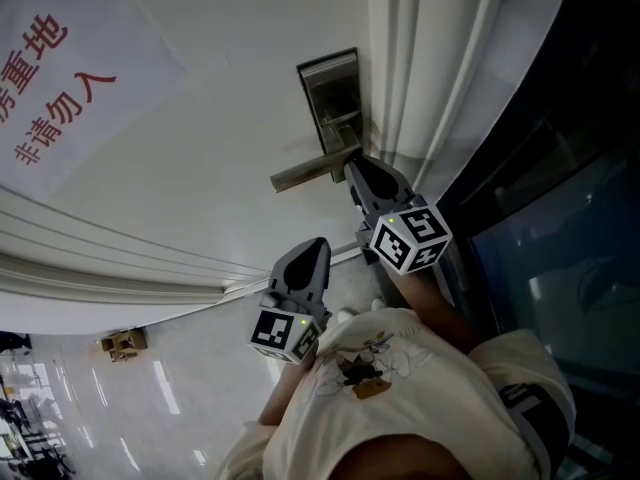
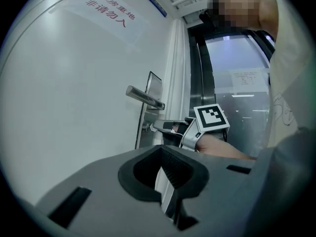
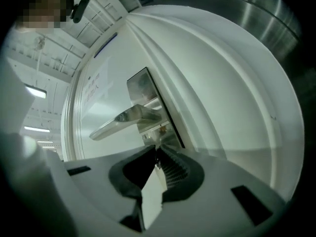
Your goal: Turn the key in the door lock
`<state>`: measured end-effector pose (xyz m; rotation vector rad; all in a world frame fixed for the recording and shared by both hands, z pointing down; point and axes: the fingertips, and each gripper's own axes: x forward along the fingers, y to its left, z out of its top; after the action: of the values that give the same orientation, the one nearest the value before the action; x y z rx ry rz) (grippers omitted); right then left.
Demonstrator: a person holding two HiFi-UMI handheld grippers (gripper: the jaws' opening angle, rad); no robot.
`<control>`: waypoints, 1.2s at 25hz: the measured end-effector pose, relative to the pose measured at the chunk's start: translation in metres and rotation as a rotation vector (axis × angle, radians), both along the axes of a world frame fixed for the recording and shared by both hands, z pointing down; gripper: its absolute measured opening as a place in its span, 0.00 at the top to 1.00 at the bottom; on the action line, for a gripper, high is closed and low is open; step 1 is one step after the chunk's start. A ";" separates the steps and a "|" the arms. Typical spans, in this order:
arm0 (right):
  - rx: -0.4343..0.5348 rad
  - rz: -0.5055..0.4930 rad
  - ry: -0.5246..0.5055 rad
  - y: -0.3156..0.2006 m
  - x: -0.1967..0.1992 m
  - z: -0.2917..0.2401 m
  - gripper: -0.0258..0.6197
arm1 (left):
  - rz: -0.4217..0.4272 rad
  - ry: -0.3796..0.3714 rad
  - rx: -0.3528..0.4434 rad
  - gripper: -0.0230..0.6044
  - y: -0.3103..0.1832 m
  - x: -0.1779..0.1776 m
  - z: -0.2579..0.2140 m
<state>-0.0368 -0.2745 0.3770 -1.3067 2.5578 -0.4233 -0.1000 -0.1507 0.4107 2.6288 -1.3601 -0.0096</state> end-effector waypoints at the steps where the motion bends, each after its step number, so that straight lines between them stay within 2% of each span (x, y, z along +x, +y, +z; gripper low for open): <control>1: -0.008 -0.004 -0.031 0.000 0.001 0.000 0.91 | -0.001 -0.001 -0.006 0.96 0.000 0.000 0.001; 5: -0.032 -0.005 -0.124 0.000 0.003 0.001 0.90 | -0.010 0.002 -0.010 0.96 0.001 -0.002 0.001; 11: -0.119 -0.037 -0.303 -0.003 0.005 0.003 0.90 | -0.014 0.010 -0.005 0.96 0.002 -0.003 0.001; 30: -0.295 -0.119 -0.678 -0.005 0.009 0.005 0.90 | -0.021 -0.002 0.014 0.96 0.005 -0.003 -0.005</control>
<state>-0.0279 -0.2794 0.3819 -0.8759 2.0425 -1.0880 -0.1034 -0.1456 0.4053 2.6265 -1.3934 -0.0195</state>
